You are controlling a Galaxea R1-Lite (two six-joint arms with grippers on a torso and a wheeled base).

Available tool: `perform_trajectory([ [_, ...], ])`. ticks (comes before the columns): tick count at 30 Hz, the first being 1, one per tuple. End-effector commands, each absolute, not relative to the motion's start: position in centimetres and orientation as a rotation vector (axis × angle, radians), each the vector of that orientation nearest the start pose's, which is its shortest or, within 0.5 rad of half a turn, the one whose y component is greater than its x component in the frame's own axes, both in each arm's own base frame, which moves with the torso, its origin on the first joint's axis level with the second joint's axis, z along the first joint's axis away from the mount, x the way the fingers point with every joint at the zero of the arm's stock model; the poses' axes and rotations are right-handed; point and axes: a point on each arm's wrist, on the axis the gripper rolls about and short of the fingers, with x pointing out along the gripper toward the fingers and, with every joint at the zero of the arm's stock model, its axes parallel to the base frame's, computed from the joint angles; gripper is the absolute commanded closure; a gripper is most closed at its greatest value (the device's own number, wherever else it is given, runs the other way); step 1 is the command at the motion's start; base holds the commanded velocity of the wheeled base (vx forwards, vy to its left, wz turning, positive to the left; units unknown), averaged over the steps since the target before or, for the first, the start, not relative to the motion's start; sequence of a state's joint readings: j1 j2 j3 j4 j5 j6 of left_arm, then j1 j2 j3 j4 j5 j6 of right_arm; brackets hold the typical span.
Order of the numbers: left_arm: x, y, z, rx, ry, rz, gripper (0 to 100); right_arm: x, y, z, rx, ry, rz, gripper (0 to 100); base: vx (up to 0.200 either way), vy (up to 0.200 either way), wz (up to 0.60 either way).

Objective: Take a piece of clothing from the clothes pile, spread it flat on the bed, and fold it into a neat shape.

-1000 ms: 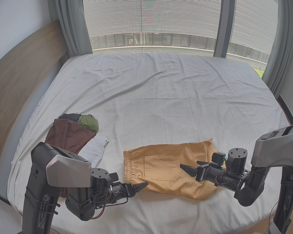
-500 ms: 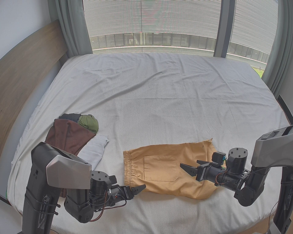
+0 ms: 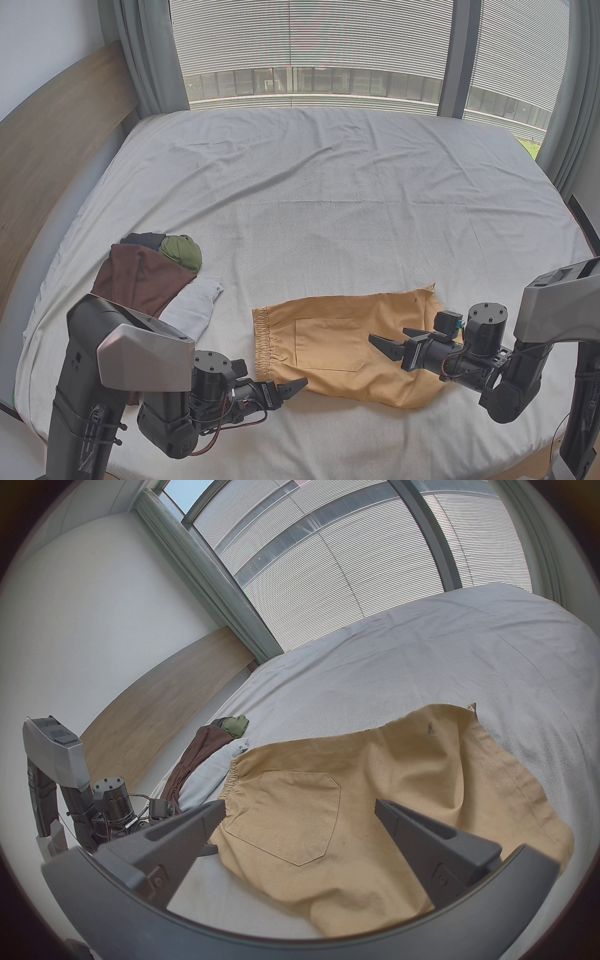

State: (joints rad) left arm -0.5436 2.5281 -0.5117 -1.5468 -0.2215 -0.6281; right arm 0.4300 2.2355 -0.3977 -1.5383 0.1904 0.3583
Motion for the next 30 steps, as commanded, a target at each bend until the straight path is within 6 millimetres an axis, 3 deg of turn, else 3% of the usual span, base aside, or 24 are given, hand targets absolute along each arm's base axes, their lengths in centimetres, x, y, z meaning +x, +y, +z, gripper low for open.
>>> perform_trajectory([
  [1, 28.6, -17.9, -6.4, -0.514, 0.665, -0.573, 0, 27.9, 13.3, 1.8, 0.308, 0.409, 0.557, 0, 0.000, 0.000, 0.00],
  [7, 30.8, -17.3, -7.1, -0.526, 0.593, -0.495, 0, 27.9, 13.3, 1.8, 0.308, 0.409, 0.555, 0, 0.000, 0.000, 0.00],
  [30, 32.3, -17.7, -7.1, -0.542, 0.545, -0.499, 0, 27.9, 13.5, 1.8, 0.307, 0.407, 0.562, 0, 0.000, 0.000, 0.00],
])
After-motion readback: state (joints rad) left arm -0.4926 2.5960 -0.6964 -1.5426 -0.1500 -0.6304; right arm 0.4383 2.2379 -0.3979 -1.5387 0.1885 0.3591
